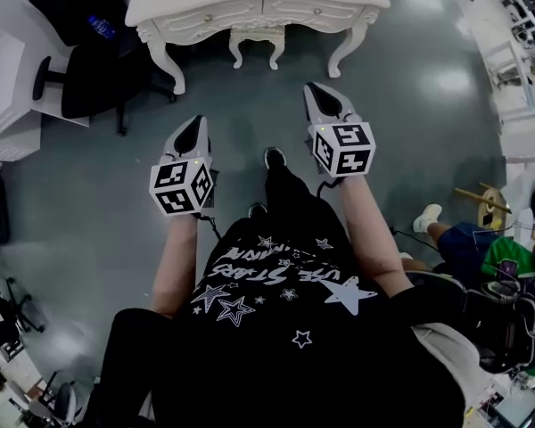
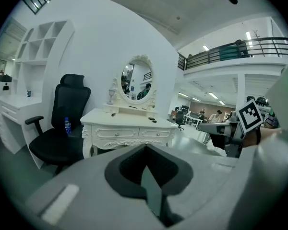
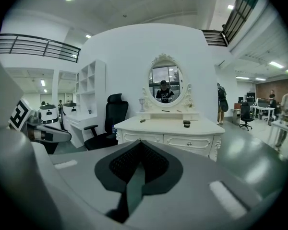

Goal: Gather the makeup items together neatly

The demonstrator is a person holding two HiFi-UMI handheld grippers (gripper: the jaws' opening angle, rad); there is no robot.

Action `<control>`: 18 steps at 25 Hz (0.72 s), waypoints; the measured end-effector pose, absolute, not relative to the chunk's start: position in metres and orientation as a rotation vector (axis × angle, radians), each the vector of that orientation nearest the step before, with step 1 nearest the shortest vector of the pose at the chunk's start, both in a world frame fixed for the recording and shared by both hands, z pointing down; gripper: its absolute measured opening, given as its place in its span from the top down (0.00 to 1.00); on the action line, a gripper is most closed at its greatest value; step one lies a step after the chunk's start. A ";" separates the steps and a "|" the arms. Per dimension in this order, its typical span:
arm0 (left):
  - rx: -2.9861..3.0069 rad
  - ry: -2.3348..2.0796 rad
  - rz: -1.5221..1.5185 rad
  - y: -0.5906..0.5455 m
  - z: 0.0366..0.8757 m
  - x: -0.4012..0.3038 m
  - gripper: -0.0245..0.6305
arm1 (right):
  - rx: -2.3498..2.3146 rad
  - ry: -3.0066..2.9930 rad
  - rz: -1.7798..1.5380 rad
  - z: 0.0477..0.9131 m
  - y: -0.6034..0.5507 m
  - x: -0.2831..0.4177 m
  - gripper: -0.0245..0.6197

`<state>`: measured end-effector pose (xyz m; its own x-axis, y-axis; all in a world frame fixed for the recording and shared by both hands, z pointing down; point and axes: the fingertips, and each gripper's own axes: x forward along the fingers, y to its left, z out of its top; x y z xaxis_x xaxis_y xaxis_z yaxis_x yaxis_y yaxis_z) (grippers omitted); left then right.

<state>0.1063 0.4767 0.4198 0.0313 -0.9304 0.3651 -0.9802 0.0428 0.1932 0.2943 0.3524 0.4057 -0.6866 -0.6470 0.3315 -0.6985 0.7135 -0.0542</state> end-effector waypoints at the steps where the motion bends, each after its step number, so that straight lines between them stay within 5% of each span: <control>1: 1.928 -1.933 0.175 0.474 0.419 0.105 0.96 | 1.067 -2.635 0.271 0.406 0.349 0.292 0.91; 5: 1.937 -1.933 0.189 0.456 0.417 0.099 0.96 | 1.067 -2.654 0.328 0.405 0.329 0.285 0.90; 9: 1.918 -1.935 0.192 0.433 0.423 0.090 0.96 | 1.034 -2.664 0.380 0.414 0.299 0.273 0.61; 12: 1.903 -1.935 0.211 0.403 0.431 0.080 0.96 | 0.999 -2.657 0.424 0.426 0.266 0.257 0.49; 18: 1.873 -1.942 0.237 0.327 0.435 0.060 0.96 | 0.942 -2.662 0.473 0.433 0.185 0.230 0.41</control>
<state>0.0603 0.3265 0.4353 0.0041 -0.9091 0.4166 -0.9827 0.0735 0.1702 0.2302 0.1851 0.4334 -0.7492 -0.5547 0.3620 -0.6454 0.7341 -0.2109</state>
